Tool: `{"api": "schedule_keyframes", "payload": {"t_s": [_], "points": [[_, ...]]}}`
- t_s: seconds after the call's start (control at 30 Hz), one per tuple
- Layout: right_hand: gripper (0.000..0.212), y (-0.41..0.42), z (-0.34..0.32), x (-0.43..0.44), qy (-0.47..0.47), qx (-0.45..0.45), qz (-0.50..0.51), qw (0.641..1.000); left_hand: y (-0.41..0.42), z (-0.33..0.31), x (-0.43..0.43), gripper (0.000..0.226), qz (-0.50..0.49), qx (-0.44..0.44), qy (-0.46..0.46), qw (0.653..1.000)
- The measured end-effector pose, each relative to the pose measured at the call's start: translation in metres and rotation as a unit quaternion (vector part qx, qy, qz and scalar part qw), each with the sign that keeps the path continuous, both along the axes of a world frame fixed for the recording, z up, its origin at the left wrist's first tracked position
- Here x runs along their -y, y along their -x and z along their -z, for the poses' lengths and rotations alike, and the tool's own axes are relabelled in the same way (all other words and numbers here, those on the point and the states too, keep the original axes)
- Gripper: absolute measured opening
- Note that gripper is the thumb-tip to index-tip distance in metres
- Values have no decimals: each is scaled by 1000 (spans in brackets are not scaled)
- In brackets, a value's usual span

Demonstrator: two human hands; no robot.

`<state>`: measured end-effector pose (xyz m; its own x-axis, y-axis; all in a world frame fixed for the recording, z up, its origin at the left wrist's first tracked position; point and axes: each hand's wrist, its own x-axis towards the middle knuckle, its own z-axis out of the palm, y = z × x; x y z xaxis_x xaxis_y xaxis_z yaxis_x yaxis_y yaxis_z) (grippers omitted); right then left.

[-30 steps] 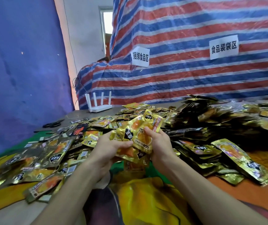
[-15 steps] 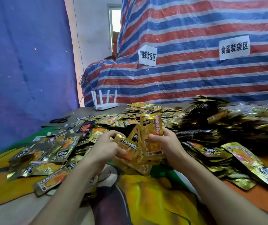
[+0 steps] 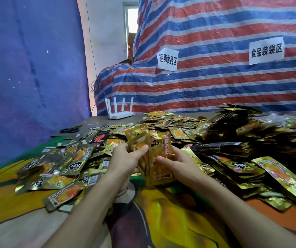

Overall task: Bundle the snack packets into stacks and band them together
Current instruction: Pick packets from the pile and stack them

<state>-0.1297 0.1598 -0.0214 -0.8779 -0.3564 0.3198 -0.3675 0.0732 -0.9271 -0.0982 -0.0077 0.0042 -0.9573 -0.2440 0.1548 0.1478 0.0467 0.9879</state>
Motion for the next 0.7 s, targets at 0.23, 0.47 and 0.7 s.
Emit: {"api": "schedule_keyframes", "payload": {"t_s": [0.23, 0.47, 0.7], "points": [[35, 0, 6, 12, 118, 3, 16, 993, -15, 7, -32, 40, 45, -36, 15, 998], [42, -8, -2, 18, 301, 117, -50, 945, -13, 17, -45, 30, 29, -72, 150, 986], [48, -9, -7, 20, 276, 180, -67, 942, -13, 19, -40, 30, 8, -136, 201, 970]]}}
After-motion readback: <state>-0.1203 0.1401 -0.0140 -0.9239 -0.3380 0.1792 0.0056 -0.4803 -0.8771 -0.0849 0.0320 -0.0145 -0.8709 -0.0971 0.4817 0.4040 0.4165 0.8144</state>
